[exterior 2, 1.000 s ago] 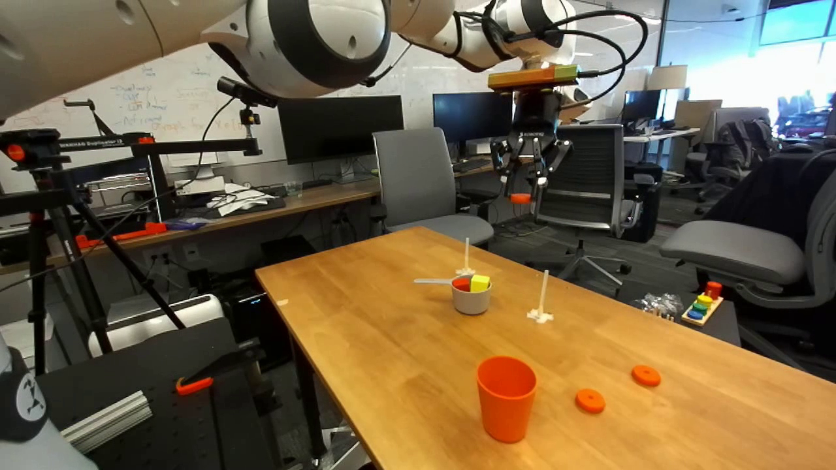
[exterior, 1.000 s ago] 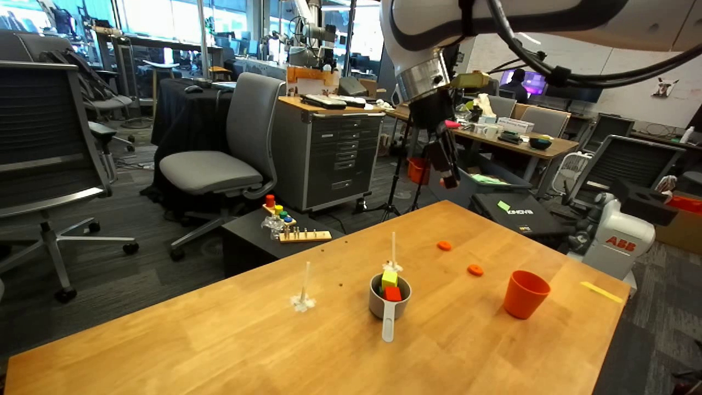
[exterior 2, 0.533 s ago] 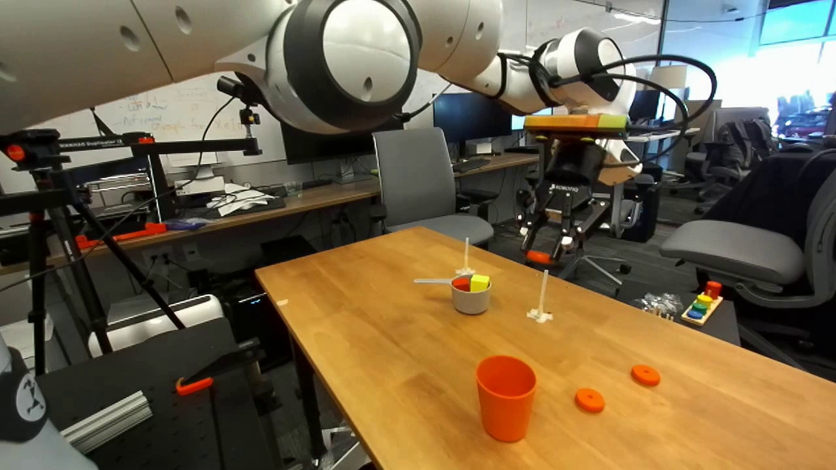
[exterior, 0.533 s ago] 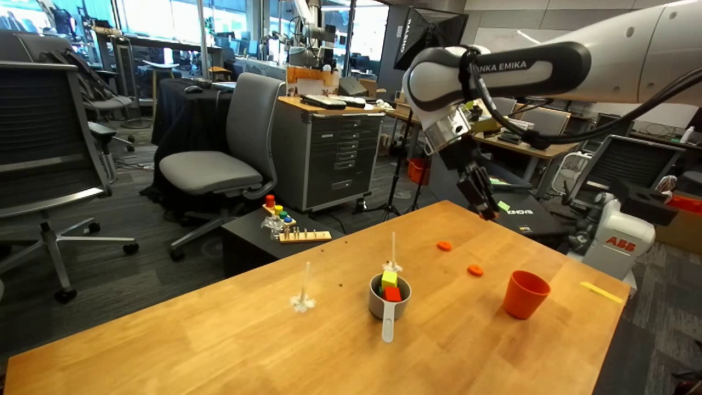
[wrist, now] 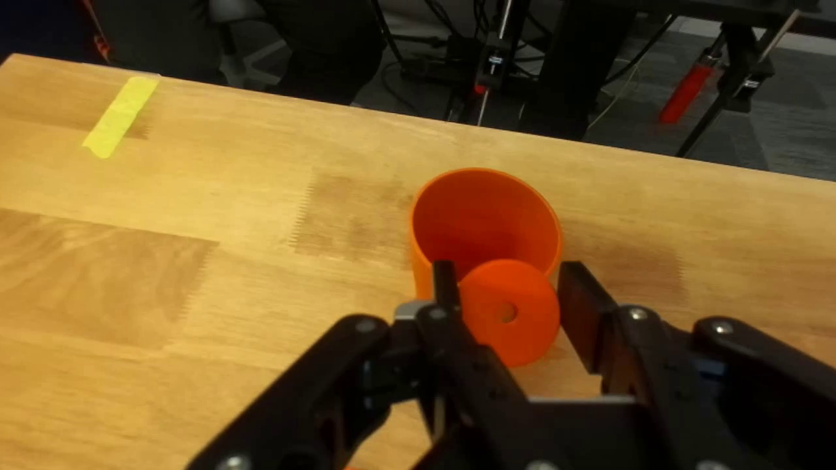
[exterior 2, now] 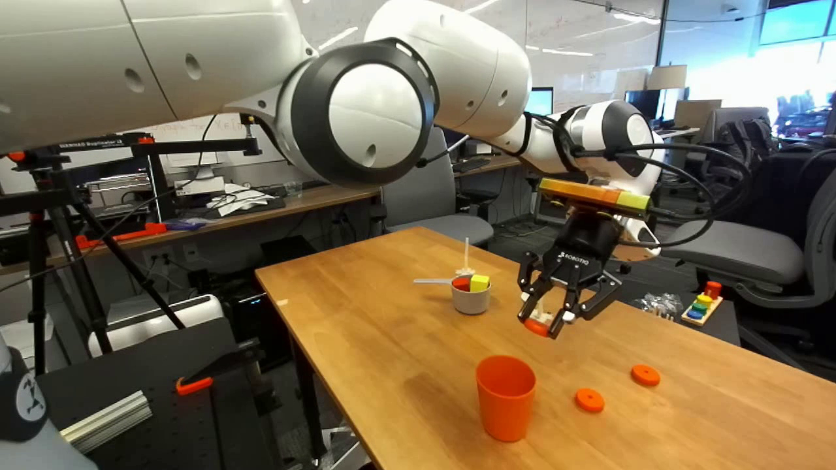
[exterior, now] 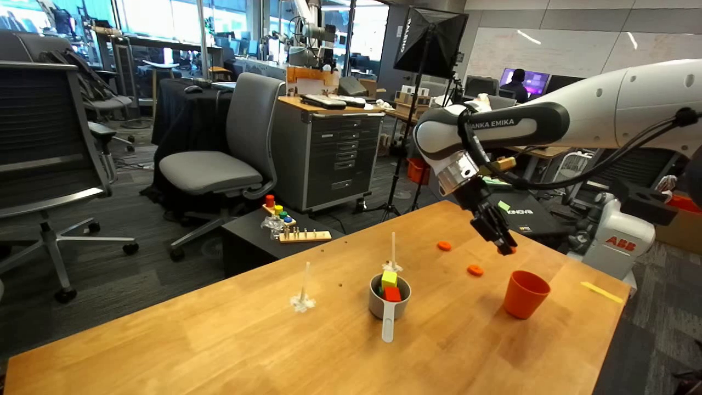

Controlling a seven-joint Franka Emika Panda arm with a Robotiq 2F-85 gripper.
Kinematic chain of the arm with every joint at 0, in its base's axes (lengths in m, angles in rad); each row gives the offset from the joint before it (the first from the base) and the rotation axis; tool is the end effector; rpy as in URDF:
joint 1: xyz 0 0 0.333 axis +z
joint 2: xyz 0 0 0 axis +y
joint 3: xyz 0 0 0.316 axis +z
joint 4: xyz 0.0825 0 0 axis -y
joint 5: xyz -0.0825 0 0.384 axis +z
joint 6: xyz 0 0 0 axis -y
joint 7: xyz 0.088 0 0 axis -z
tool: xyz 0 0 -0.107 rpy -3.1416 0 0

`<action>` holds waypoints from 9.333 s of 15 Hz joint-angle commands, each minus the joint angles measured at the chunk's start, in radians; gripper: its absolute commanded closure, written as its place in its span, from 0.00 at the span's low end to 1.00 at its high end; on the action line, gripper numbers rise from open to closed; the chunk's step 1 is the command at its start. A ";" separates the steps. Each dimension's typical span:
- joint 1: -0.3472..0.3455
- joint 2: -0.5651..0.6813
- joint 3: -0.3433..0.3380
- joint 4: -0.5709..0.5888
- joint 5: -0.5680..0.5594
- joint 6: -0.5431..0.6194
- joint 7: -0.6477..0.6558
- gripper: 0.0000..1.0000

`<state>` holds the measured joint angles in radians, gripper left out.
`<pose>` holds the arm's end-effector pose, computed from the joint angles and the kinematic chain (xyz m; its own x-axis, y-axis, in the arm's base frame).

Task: Pick up the yellow, green and orange objects and put them in the silver cup then pick up the other three orange objects and put them in the orange cup

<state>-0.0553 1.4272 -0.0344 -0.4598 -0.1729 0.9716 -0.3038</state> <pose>0.6815 -0.0720 0.1235 0.5776 0.1403 -0.8042 0.1753 -0.9835 -0.0457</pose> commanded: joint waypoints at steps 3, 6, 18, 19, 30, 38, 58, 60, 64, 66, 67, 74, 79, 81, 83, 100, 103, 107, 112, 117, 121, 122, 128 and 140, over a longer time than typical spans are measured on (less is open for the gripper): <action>-0.003 0.039 0.000 0.043 0.021 -0.070 0.007 0.82; -0.001 0.042 -0.005 0.035 0.019 -0.130 0.015 0.82; -0.044 -0.034 0.004 -0.201 0.024 -0.129 0.039 0.82; -0.050 -0.035 0.006 -0.210 0.022 -0.129 0.038 0.82; -0.026 -0.259 -0.011 -0.573 -0.063 0.246 0.051 0.00; 0.026 -0.536 0.007 -0.869 -0.106 0.704 0.130 0.00; -0.027 -0.482 -0.053 -0.775 -0.033 1.001 0.222 0.00; -0.035 -0.422 -0.049 -0.702 -0.020 0.975 0.214 0.00; -0.038 -0.296 -0.055 -0.536 -0.017 0.957 0.216 0.00; -0.044 -0.238 -0.053 -0.447 -0.010 0.928 0.207 0.00; -0.045 -0.210 -0.053 -0.407 -0.009 0.918 0.206 0.00; -0.069 -0.024 -0.035 -0.139 -0.008 0.806 0.184 0.00; -0.074 0.033 -0.051 -0.076 0.001 0.814 0.175 0.00; -0.078 0.053 -0.050 -0.046 0.002 0.818 0.173 0.00; -0.081 0.073 -0.048 -0.012 0.005 0.827 0.171 0.00; -0.076 0.063 -0.044 -0.090 0.016 0.837 0.156 0.11; -0.083 0.063 -0.045 -0.090 0.018 0.830 0.157 0.00; -0.094 0.063 -0.041 -0.084 0.024 0.816 0.153 0.00; -0.107 0.062 -0.016 -0.041 0.075 0.807 0.167 0.00; -0.084 0.059 -0.062 -0.019 0.057 0.976 0.286 0.00; -0.082 0.060 -0.087 -0.018 0.046 1.051 0.350 0.00; -0.088 0.059 -0.076 -0.023 0.059 1.033 0.345 0.00; -0.102 0.063 -0.051 -0.062 0.081 1.003 0.329 0.00; -0.109 0.065 -0.008 -0.129 0.133 0.978 0.308 0.00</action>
<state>-0.1542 1.4918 -0.0656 -0.5834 -0.0685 1.9790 0.0224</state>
